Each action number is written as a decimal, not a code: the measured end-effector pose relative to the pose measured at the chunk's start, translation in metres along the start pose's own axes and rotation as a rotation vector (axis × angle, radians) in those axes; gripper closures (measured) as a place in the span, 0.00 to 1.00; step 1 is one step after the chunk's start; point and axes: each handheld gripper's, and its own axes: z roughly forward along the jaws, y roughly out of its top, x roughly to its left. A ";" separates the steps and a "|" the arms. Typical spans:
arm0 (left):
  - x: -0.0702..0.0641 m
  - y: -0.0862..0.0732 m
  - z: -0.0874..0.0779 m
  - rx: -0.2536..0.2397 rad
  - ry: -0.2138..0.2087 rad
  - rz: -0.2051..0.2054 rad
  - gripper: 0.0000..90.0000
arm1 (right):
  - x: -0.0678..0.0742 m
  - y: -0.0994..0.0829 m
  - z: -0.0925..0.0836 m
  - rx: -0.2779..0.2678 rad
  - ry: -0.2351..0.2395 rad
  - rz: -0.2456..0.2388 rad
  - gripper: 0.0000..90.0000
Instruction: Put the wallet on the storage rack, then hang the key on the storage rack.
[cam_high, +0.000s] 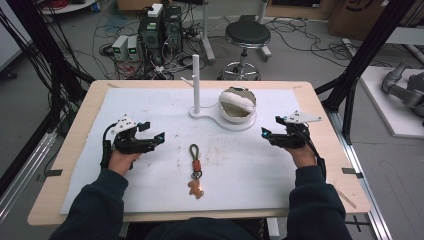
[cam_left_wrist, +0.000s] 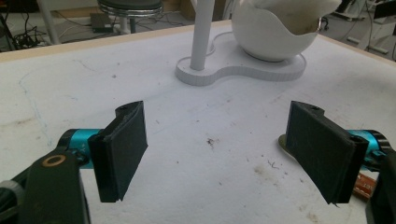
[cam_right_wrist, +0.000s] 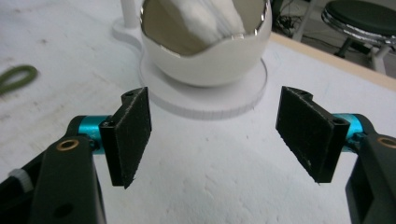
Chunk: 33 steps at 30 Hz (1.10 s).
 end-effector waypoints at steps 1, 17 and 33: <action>0.000 0.000 0.000 0.003 -0.001 -0.002 0.23 | -0.001 -0.003 0.001 0.032 -0.012 0.011 0.27; -0.003 0.000 0.004 0.026 -0.051 -0.071 0.23 | -0.002 -0.010 -0.005 0.017 -0.063 0.062 0.24; -0.026 -0.003 0.023 0.150 -0.059 -0.037 0.48 | 0.004 -0.013 0.003 0.055 -0.046 0.042 0.27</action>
